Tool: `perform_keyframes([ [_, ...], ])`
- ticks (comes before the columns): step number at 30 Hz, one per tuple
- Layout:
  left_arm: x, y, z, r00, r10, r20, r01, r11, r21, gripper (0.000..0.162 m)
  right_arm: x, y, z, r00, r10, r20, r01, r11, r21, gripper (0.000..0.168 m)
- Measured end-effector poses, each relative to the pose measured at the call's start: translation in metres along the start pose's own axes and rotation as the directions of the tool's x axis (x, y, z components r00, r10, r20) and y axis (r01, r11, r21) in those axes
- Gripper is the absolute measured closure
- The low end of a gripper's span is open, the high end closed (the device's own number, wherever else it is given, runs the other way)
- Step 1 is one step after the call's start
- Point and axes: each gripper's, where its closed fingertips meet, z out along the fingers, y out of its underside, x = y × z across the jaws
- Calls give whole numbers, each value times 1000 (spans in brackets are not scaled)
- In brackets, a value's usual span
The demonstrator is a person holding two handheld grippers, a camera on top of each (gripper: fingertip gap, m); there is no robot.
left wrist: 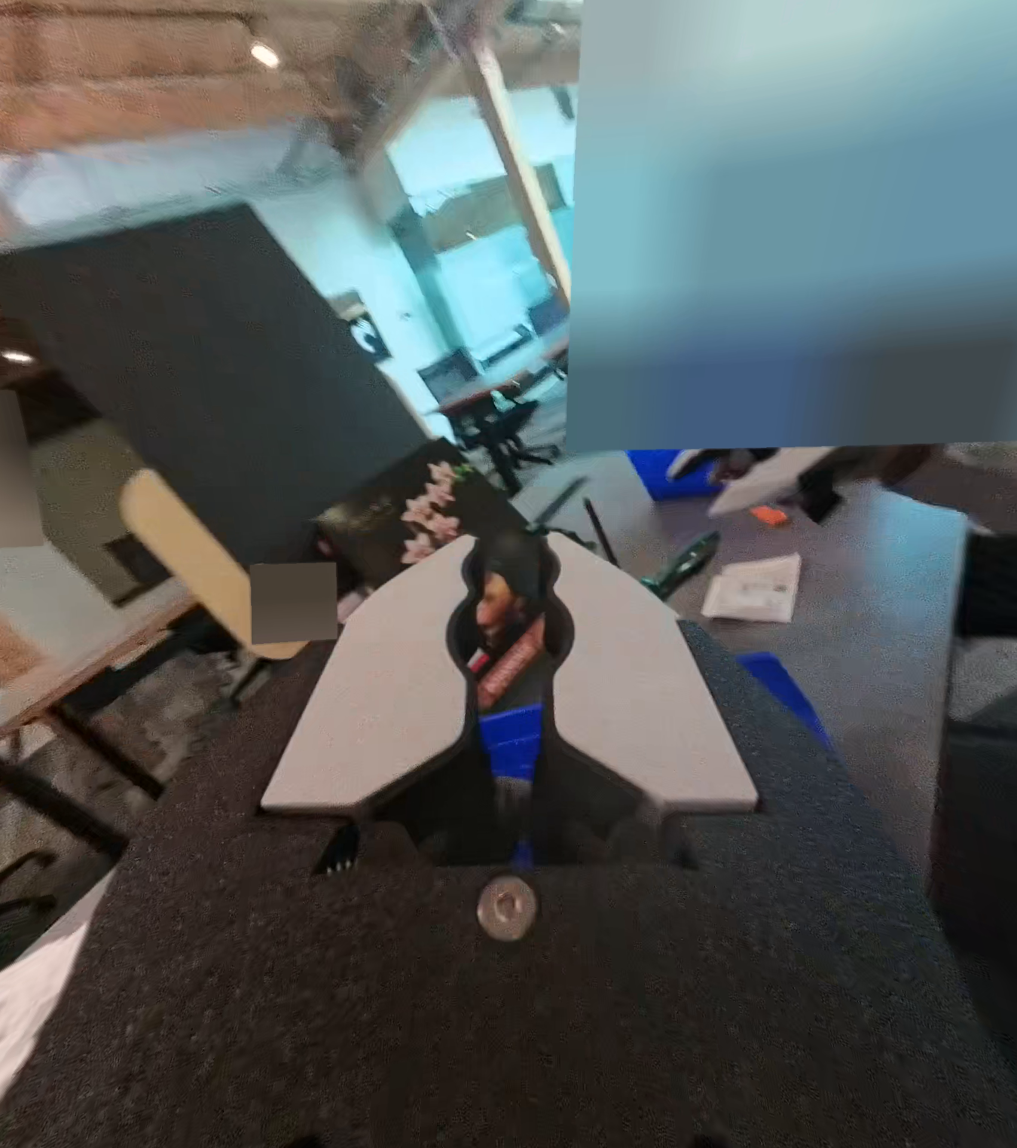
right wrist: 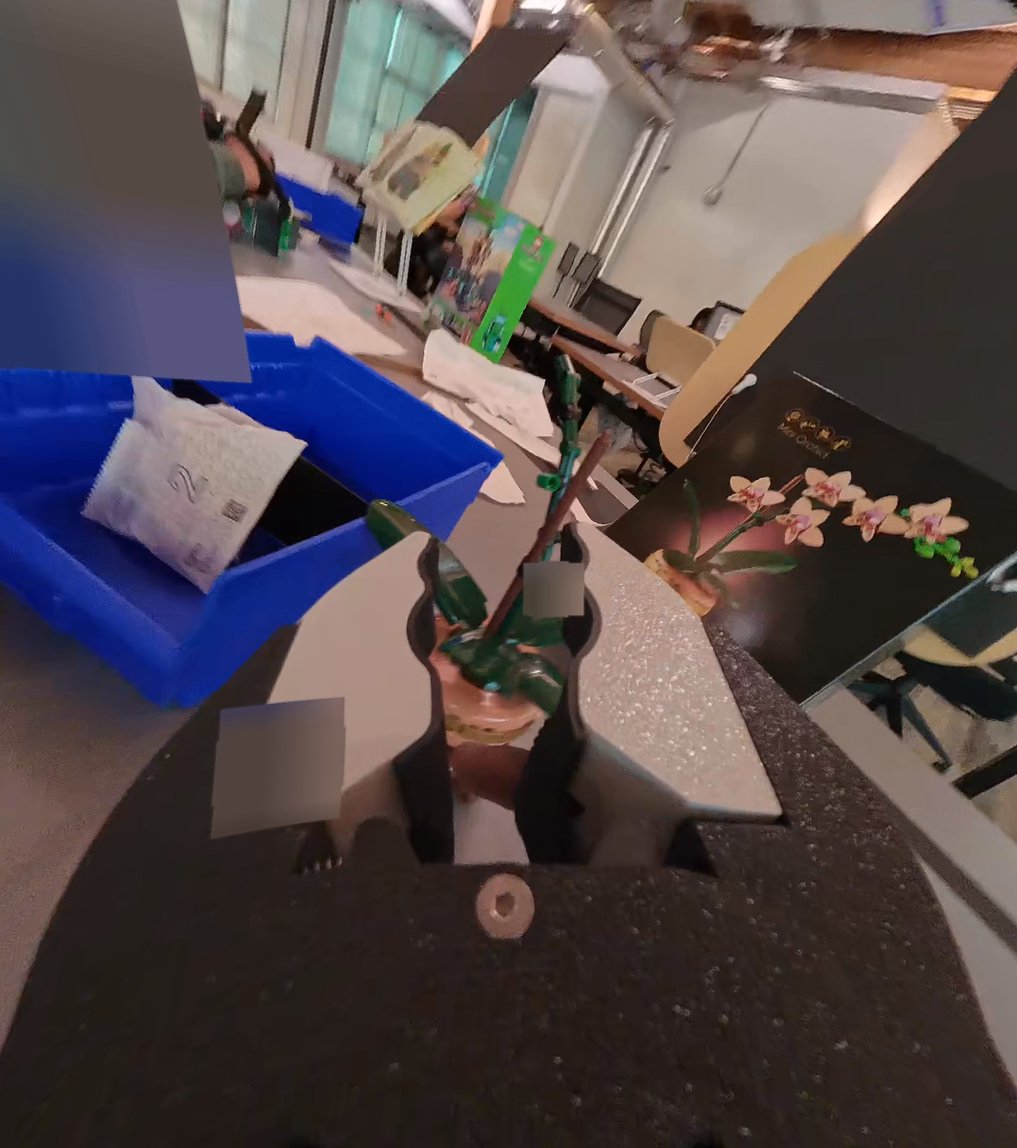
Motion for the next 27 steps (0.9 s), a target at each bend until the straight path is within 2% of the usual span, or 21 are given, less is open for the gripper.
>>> perform_keyframes([
  [2, 15, 20, 51, 983, 6, -184, -30, 991, -128, 145, 15, -6, 12, 999, -9, 49, 9, 1000, -17, 132],
  [5, 24, 43, 113, 925, -6, -380, -83, 973, -217, 144, 27, -18, 38, 988, 14, 153, -9, 1000, -29, 138],
  [7, 25, 66, 141, 885, -19, -465, -141, 941, -306, 141, 33, -21, 55, 981, -20, 195, 34, 997, -68, 141],
  [9, 24, 83, 158, 854, 12, -521, -208, 924, -320, 142, 35, -18, 69, 971, -25, 236, 57, 990, -128, 142],
  [11, 30, 87, 164, 817, -1, -577, -212, 929, -303, 141, 30, -11, 77, 955, -20, 295, 81, 977, -196, 142],
  [15, 32, 94, 172, 797, 38, -603, -260, 922, -286, 138, 31, -2, 87, 953, -42, 300, 122, 960, -252, 144],
  [19, 38, 99, 178, 782, 36, -622, -269, 920, -284, 151, 29, -1, 94, 955, -32, 296, 115, 956, -269, 154],
  [27, 40, 97, 171, 757, 7, -653, -264, 918, -295, 156, 26, 1, 97, 960, 40, 277, 56, 943, -329, 160],
])
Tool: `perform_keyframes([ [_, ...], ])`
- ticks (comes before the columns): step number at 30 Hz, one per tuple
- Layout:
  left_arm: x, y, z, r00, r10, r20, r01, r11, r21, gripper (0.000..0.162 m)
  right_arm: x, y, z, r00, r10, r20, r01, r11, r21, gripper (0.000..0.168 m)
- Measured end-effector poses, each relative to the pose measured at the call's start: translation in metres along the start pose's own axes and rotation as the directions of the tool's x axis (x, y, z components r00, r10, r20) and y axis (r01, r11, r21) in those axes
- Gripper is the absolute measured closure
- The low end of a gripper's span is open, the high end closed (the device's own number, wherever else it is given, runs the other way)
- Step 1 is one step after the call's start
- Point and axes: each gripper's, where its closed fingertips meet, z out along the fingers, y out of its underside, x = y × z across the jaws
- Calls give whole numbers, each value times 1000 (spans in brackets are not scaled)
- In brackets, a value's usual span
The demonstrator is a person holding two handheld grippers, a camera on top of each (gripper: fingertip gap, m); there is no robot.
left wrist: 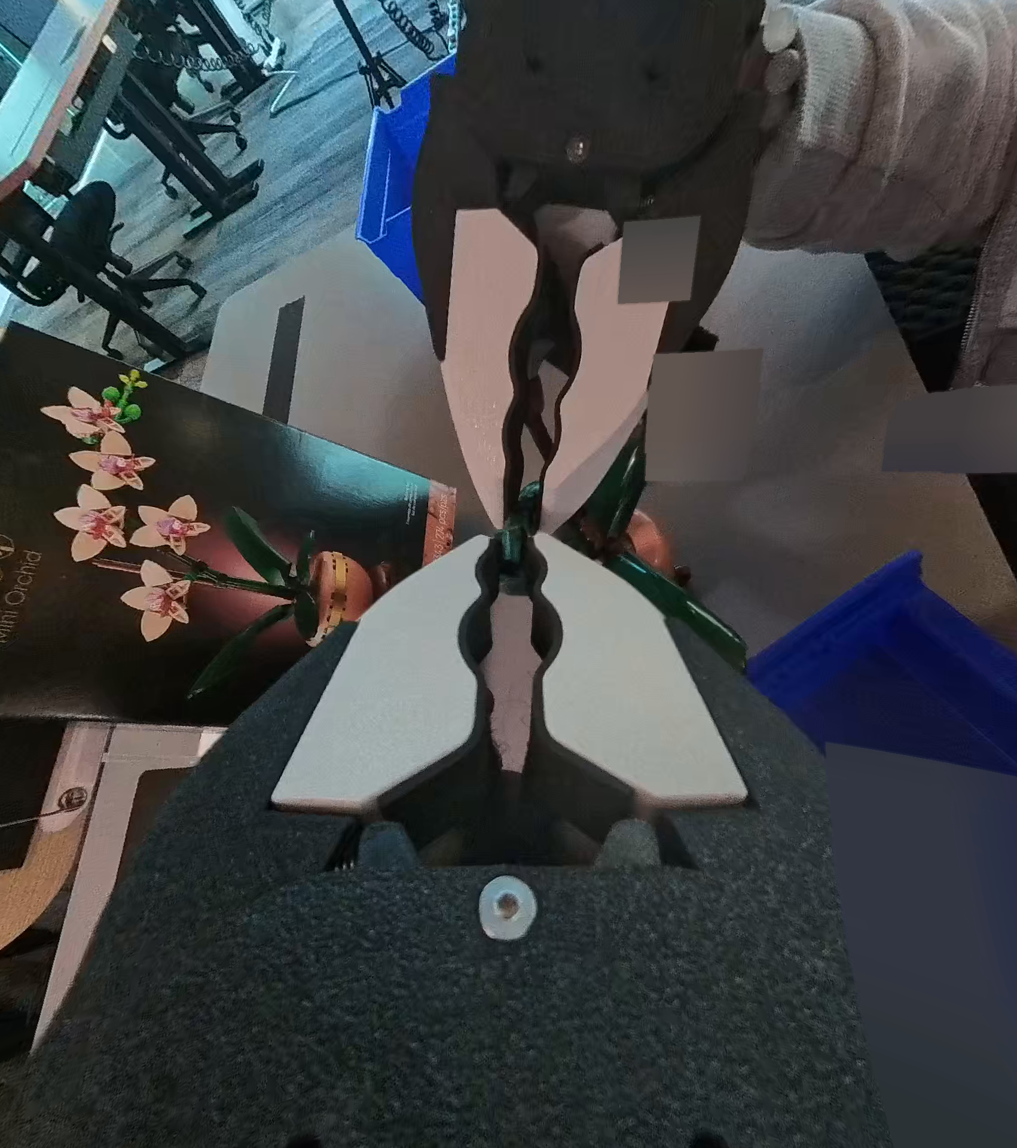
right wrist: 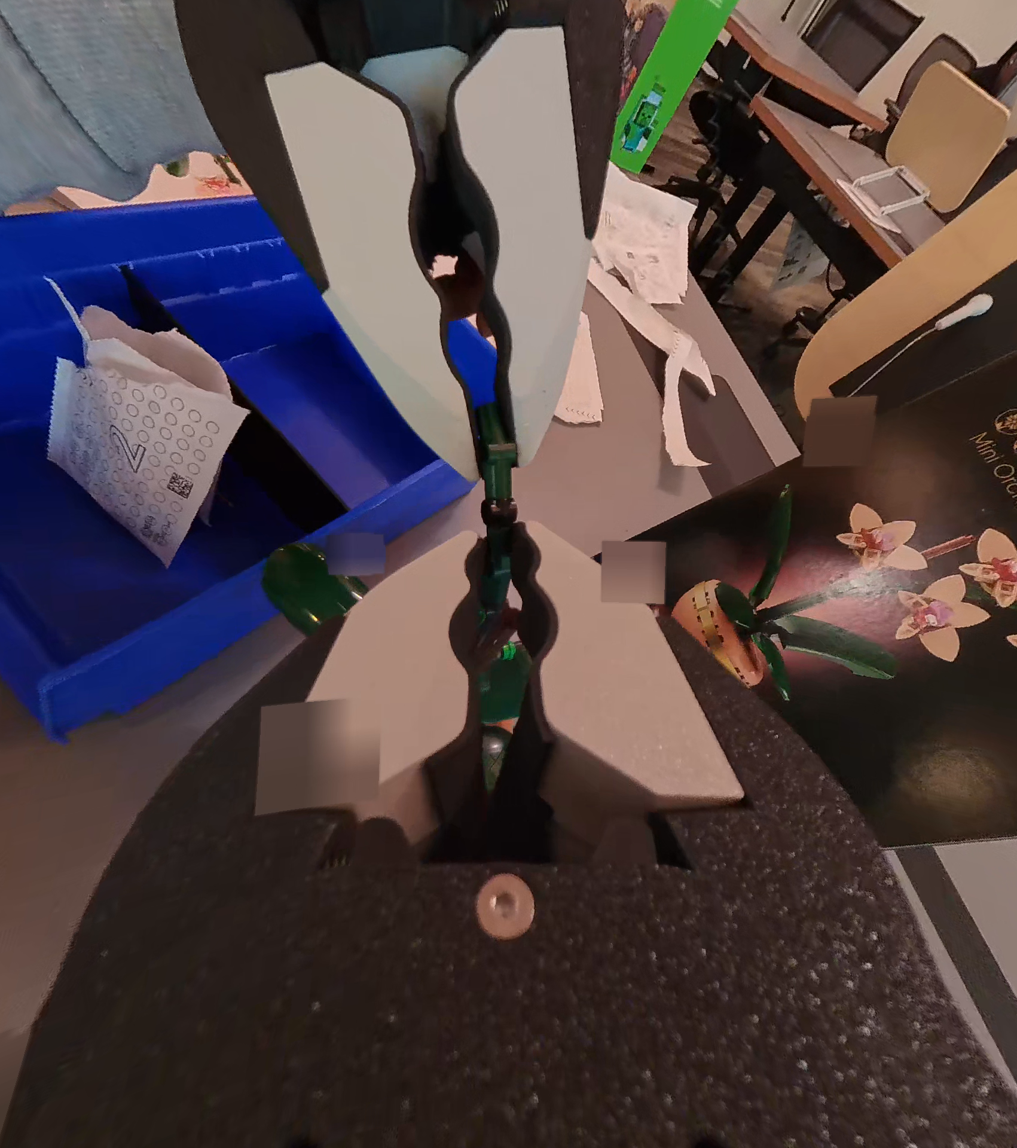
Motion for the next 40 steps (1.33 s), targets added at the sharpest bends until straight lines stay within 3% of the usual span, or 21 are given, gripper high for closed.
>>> perform_keyframes([
  [22, 0, -3, -7, 997, -61, -56, 62, 998, 19, 156, -2, 0, 1, 999, -26, 38, 30, 994, -101, 161],
  [25, -14, -21, -35, 995, -98, -17, 99, 985, 144, 156, 2, 3, -4, 999, -24, 36, 28, 992, -124, 162],
  [27, -13, -25, -53, 998, -69, 2, 68, 988, 139, 156, 2, 5, -5, 999, -30, 21, 33, 991, -128, 162],
  [31, -5, -32, -56, 998, -53, 27, 48, 983, 175, 156, 7, 5, -4, 999, -41, -1, 40, 990, -133, 156],
  [33, -2, -41, -57, 996, -52, 68, 34, 970, 242, 156, 6, 0, -6, 999, -41, -7, 40, 995, -95, 133],
  [35, 6, -51, -62, 993, -85, 84, 52, 940, 337, 156, 3, -13, -18, 998, -52, -23, 51, 999, -12, 120],
  [38, 31, -66, -69, 994, -82, 77, 40, 899, 437, 156, -10, -52, -51, 995, -90, -44, 99, 962, 256, 129],
  [40, 45, -72, -69, 995, -78, 70, 36, 881, 471, 155, -38, -79, -76, 994, -59, 96, 9, 888, 460, 142],
])
